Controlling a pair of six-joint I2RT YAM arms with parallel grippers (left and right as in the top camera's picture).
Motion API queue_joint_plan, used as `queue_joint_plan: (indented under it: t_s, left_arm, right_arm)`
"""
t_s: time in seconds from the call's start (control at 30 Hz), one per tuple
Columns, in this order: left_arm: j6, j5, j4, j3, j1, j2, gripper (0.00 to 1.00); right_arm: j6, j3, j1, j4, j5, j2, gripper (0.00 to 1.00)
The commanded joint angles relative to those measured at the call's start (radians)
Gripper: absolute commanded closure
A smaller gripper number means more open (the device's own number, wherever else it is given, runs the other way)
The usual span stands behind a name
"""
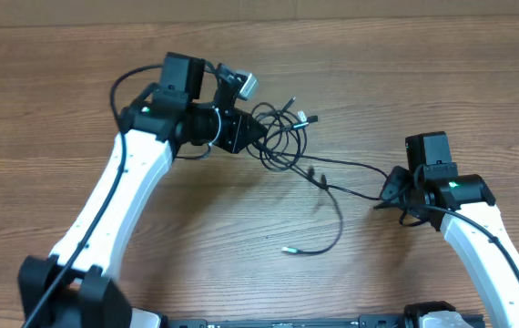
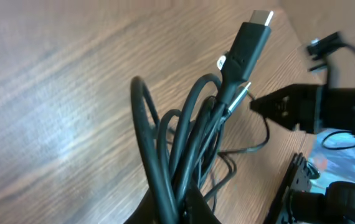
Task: Untangle cables
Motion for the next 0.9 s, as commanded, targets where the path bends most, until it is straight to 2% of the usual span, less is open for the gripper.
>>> queue_joint_plan:
  t_s: [0.0, 0.33, 0.47, 0.53, 0.77, 0.8, 0.87]
  left_arm:
    - [0.037, -0.029, 0.033, 0.028, 0.013, -0.089, 0.96]
    - [-0.029, -0.022, 0.148, 0.029, 0.135, -0.221, 0.96]
    - [-0.041, 0.002, 0.123, 0.028, 0.142, -0.218, 0.96]
    - [-0.04, 0.002, 0.107, 0.028, 0.123, -0.213, 0.96]
    - [-0.034, 0.003, 0.076, 0.027, 0.019, -0.16, 0.96]
    - [-0.035, 0.027, 0.074, 0.027, -0.005, -0.14, 0.96]
    - [-0.064, 0.118, 0.081, 0.027, -0.029, -0.108, 0.96]
  right_arm:
    - [0.008, 0.013, -0.011, -0.018, 0.103, 0.002, 0.52]
    - [0.031, 0.013, -0.011, -0.035, 0.168, 0.002, 0.4]
    - [0.024, 0.013, -0.011, 0.012, 0.092, 0.002, 0.26]
    - [-0.014, 0.013, -0.011, 0.047, 0.003, 0.002, 0.21]
    - [-0.323, 0.013, -0.01, 0.196, -0.535, 0.002, 0.18]
    - [-0.38, 0.013, -0.01, 0.235, -0.682, 0.002, 0.18]
    - [-0.403, 0.013, -0.01, 0.312, -0.859, 0.002, 0.18]
